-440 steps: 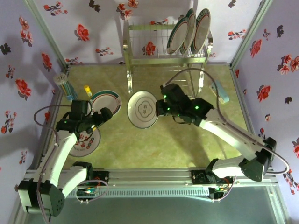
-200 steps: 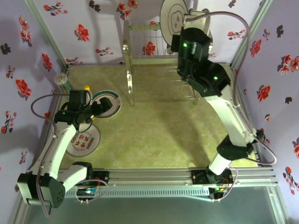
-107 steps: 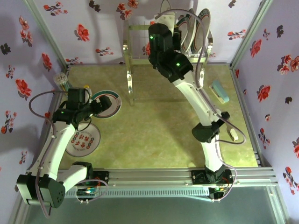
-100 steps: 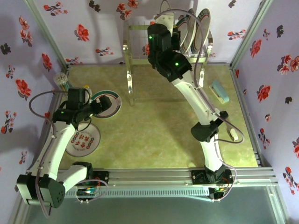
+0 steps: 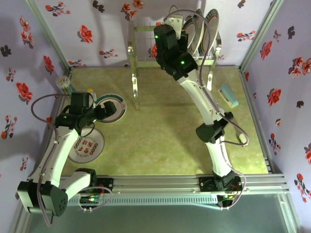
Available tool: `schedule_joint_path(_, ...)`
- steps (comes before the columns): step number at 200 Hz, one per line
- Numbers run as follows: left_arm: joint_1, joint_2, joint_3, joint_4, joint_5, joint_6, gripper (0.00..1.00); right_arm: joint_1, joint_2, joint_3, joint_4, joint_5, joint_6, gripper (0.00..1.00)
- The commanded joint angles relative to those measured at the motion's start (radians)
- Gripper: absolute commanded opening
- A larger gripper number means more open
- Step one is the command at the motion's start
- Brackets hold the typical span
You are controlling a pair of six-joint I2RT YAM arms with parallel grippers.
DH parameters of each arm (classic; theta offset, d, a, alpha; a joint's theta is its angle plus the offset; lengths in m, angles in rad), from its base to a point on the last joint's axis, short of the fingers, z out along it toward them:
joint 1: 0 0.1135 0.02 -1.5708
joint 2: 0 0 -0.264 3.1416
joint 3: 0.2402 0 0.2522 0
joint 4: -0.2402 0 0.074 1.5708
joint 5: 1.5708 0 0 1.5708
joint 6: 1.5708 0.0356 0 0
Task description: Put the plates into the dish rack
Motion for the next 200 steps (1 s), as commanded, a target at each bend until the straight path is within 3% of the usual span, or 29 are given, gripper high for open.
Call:
schedule_joint_path(1,0.009,-0.006,-0.008,-0.018,-0.014,0.034,1.0,-0.009,0.027,0.056,0.012,-0.014,0.04,0.0)
schedule_joint_path(200,0.011,0.021,-0.005,-0.013,-0.014,0.071,1.0,-0.009,0.041,0.059,0.138,0.103,-0.051,0.0)
